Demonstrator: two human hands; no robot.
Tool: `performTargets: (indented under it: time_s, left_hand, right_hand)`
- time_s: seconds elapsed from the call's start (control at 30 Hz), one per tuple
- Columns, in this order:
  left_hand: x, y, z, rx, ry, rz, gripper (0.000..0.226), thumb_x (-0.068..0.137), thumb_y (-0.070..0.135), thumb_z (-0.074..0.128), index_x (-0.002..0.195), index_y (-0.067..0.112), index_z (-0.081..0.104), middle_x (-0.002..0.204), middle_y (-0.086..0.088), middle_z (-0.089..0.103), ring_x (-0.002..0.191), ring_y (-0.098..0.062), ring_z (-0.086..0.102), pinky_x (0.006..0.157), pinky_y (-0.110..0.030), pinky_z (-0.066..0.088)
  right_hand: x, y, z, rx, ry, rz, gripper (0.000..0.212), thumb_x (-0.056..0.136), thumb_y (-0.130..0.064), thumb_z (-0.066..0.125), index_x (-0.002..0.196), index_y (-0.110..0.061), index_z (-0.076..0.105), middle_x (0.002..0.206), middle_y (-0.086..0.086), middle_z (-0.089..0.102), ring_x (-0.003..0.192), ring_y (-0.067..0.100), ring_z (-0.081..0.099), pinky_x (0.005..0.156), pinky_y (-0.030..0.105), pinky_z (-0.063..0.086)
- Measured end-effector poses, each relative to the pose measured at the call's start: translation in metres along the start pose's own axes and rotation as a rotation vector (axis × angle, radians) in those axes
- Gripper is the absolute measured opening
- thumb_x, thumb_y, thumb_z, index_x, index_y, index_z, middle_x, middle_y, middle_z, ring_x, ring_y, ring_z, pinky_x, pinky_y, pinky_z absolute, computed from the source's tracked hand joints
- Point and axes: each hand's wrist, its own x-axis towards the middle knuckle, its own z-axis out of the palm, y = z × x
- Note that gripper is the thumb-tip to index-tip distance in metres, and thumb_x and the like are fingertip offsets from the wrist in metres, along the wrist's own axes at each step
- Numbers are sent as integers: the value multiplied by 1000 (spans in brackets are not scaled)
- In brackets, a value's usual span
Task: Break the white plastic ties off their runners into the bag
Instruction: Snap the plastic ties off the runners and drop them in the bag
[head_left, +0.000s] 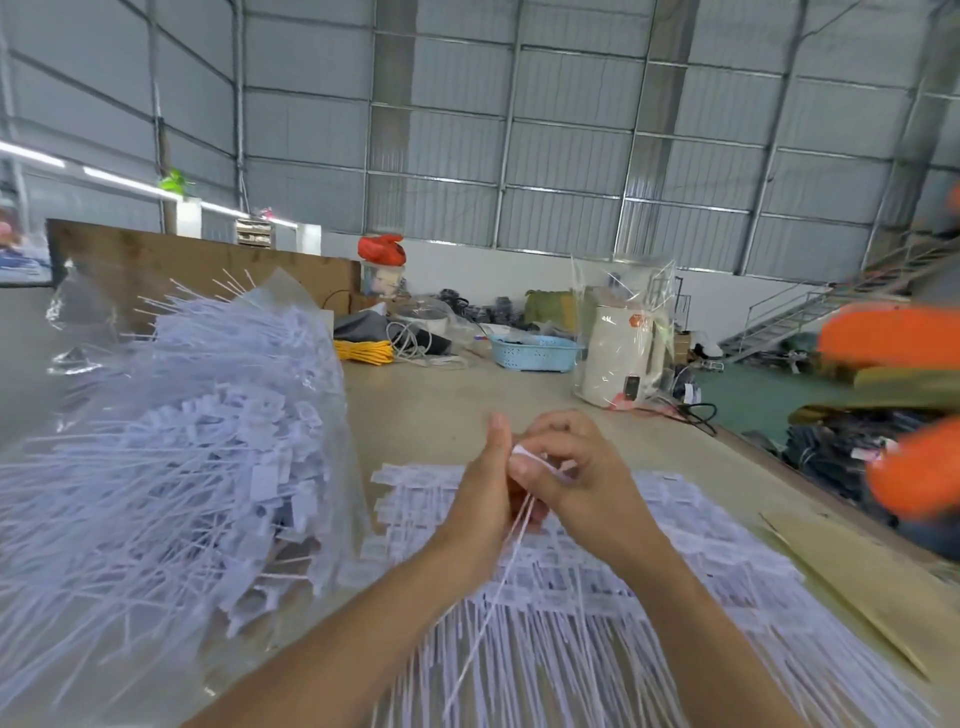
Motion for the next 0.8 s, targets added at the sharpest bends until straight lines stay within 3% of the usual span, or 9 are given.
performTargets:
  time_s: [0.07,0.2,0.33,0.4,0.47,0.57,0.63,0.7,0.8]
  left_hand:
    - [-2,-2,0,-19,-111,-9,73,76,72,24,87,15,69,89,-17,61,81,-25,52,69,-34,40]
    - [-7,-7,-13,56,-157,60,56,76,57,51,94,5,60,64,-3,57,51,-12,50,50,-22,41]
    - [-4,-7,-19,131,-73,145,29,91,36,56,87,7,57,62,-5,51,42,-9,40,41,-17,32]
    - [-2,-8,-22,134,1,135,20,98,19,51,81,11,58,57,-5,52,40,-10,37,40,-17,28]
    - [-2,-10,-22,136,51,118,25,99,13,47,77,12,57,51,0,53,38,-10,39,38,-17,28]
    - [-4,-9,-19,118,90,93,24,98,14,48,76,11,56,51,0,54,39,-10,43,38,-17,32]
    - [-6,-8,-17,126,78,81,24,98,22,50,77,12,57,54,-1,53,42,-11,44,40,-19,34]
    - [-7,-8,-17,186,87,98,26,98,27,51,76,12,56,52,1,49,40,-11,39,39,-18,31]
    - [-4,-6,-17,249,166,87,27,97,24,52,74,9,53,44,6,41,35,-8,30,36,-17,26]
  right_hand:
    - [1,6,4,-60,79,36,27,83,-13,68,68,-35,64,104,-4,45,95,15,54,78,33,49]
    - [0,9,4,-66,86,-11,26,90,-12,60,89,-38,63,109,0,45,90,-8,48,78,4,39]
    - [1,14,-2,20,-94,132,26,100,-22,39,117,-24,58,106,-1,59,88,2,59,79,12,47]
    - [2,17,-10,6,-128,192,29,100,-25,38,112,-12,61,94,1,63,71,3,60,64,7,44]
    - [2,20,-15,-56,-191,222,28,98,-22,44,96,-2,65,86,9,64,61,9,58,58,10,44]
    - [1,25,-15,-199,-222,199,30,95,-19,51,69,-9,61,66,7,59,52,12,50,58,24,44]
    - [2,25,-13,-263,-208,160,35,94,-17,54,59,-17,54,56,-2,51,47,4,43,53,19,37]
    - [2,24,-10,-299,-215,120,34,93,-17,55,58,-16,54,55,-2,50,47,3,40,52,20,34]
    - [1,27,-5,-418,-196,62,29,92,-20,57,70,0,60,66,18,57,58,21,46,58,35,38]
